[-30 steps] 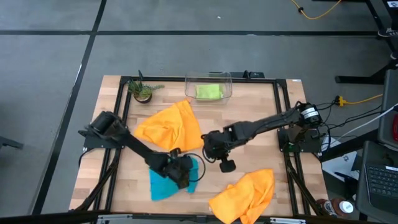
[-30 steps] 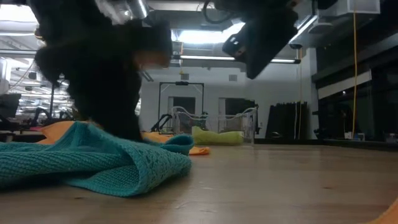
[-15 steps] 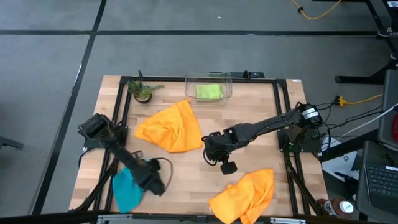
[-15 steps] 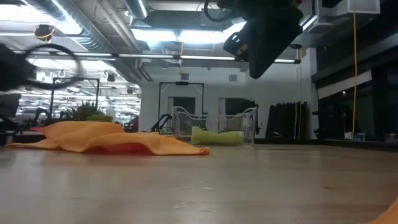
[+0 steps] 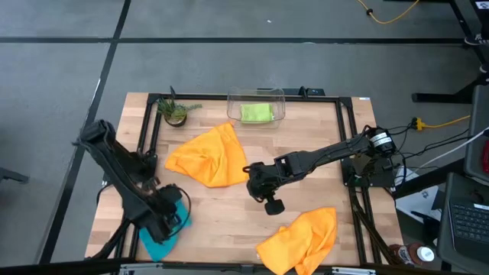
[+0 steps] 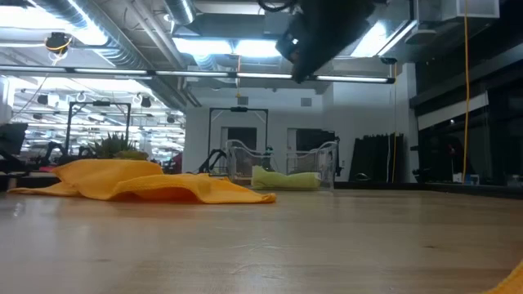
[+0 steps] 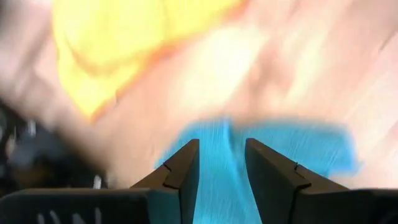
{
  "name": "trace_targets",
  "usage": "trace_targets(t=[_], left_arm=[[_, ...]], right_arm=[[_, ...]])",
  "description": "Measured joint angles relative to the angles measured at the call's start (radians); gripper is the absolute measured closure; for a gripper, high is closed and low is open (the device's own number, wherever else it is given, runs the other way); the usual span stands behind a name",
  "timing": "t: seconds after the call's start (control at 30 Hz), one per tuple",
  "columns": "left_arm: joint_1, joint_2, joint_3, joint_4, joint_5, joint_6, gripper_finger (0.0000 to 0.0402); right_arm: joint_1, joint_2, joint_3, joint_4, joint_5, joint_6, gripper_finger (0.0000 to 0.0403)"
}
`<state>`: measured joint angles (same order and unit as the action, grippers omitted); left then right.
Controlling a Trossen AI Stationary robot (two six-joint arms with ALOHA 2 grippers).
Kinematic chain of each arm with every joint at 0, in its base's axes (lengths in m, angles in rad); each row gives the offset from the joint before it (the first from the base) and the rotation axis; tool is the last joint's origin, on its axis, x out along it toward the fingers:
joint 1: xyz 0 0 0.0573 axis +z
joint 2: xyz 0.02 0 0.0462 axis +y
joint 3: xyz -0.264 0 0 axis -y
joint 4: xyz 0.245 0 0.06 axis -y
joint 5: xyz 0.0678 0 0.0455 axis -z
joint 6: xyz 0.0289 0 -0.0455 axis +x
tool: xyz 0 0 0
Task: Fold microfiber towels
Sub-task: Fold the top orange microfiber cloth
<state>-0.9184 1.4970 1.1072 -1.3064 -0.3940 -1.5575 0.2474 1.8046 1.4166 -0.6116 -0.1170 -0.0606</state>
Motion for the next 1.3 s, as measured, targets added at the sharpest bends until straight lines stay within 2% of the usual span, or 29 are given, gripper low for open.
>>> trace_targets(t=[0.17,0.33,0.43,0.67,0.8,1.0,1.17,1.3], left_arm=[[-0.005,-0.032,0.000,0.001,-0.201,-0.007,0.0279],[0.008,-0.024,0.000,0.004,-0.255,-0.004,0.0279],[0.008,-0.023,0.000,0.005,-0.284,-0.004,0.0279],[0.008,-0.023,0.001,0.006,-0.301,-0.003,0.0279],[0.008,-0.023,0.001,0.010,-0.304,-0.003,0.0279],[0.009,-0.023,0.001,0.016,-0.304,-0.003,0.0279],[0.009,-0.023,0.001,0.017,-0.311,-0.004,0.0279],[0.009,-0.023,0.001,0.027,-0.329,-0.005,0.0279]], right_arm=[[0.005,0.027,0.000,0.038,0.172,-0.004,0.0394],[0.005,0.089,0.000,0.054,0.279,0.012,0.0390],[0.001,0.126,0.000,0.079,0.281,0.022,0.0364],[-0.026,0.191,0.000,0.155,0.282,0.023,0.0245],[-0.052,0.224,0.000,0.182,0.282,0.031,0.0203],[-0.097,0.282,0.000,0.194,0.230,0.028,0.0196],[-0.136,0.326,0.005,0.182,0.193,0.028,0.0207],[-0.165,0.351,0.009,0.139,0.118,0.031,0.0224]])
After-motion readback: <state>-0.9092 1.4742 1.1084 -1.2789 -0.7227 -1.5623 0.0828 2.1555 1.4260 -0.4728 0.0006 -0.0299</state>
